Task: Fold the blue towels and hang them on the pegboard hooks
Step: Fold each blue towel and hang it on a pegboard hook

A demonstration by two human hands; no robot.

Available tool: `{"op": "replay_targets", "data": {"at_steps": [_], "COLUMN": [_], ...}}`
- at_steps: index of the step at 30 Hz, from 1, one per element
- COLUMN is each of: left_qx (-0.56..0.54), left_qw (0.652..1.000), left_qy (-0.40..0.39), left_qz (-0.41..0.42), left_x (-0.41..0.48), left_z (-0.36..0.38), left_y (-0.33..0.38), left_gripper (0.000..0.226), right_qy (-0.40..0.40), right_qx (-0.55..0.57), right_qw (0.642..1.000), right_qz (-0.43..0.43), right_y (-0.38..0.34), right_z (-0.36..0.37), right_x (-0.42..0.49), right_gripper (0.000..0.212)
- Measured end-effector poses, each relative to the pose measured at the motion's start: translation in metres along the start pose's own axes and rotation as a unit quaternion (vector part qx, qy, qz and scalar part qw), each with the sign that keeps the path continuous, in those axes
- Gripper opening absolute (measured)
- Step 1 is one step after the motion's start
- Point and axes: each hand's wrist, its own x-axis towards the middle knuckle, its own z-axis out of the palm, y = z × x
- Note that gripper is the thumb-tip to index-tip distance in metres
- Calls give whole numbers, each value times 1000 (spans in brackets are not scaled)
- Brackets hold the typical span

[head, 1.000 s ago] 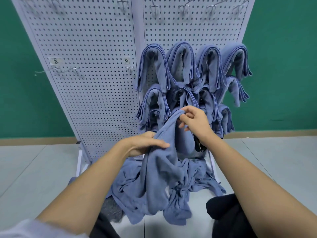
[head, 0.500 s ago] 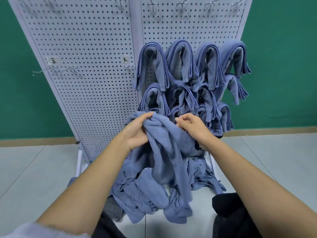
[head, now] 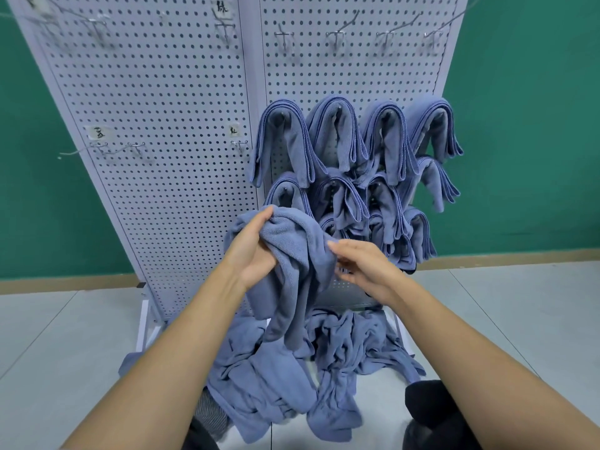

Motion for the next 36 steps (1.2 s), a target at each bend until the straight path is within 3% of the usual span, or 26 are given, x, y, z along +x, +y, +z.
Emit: {"op": "replay_targets", "data": {"at_steps": [3,8,11,14,20,31,36], "left_qx": [34,150,268,339,265,61,86], "left_qw": [999,987,956,924,945,966,963], "left_qy": [24,61,118,170,165,236,248], "left_qz": [0,6,-18,-43,-98,-86,-61], "left_x": [3,5,6,5,-3,-2,-1], "left_z": [-5,-23,-38,-54,-73,-71,-72], "left_y": [3,14,16,15,26,26,25], "left_gripper": [22,11,3,12,12,35,17], "right_qy": [5,79,114,131,168,178,192], "right_qx": [71,75,82,79,74,108,94], "right_qw": [996,991,987,985,981,977,976], "right_qz": [-45,-72,-81,-80,-64,-41,-42], "right_y": [-5,-10,-12,-11,-9,-8,-6], "right_z": [-5,-14,-24,-30,-42,-44,-45], "right_x": [3,5,6,1,-3,3,3], "right_gripper": [11,14,15,16,16,15,13]}}
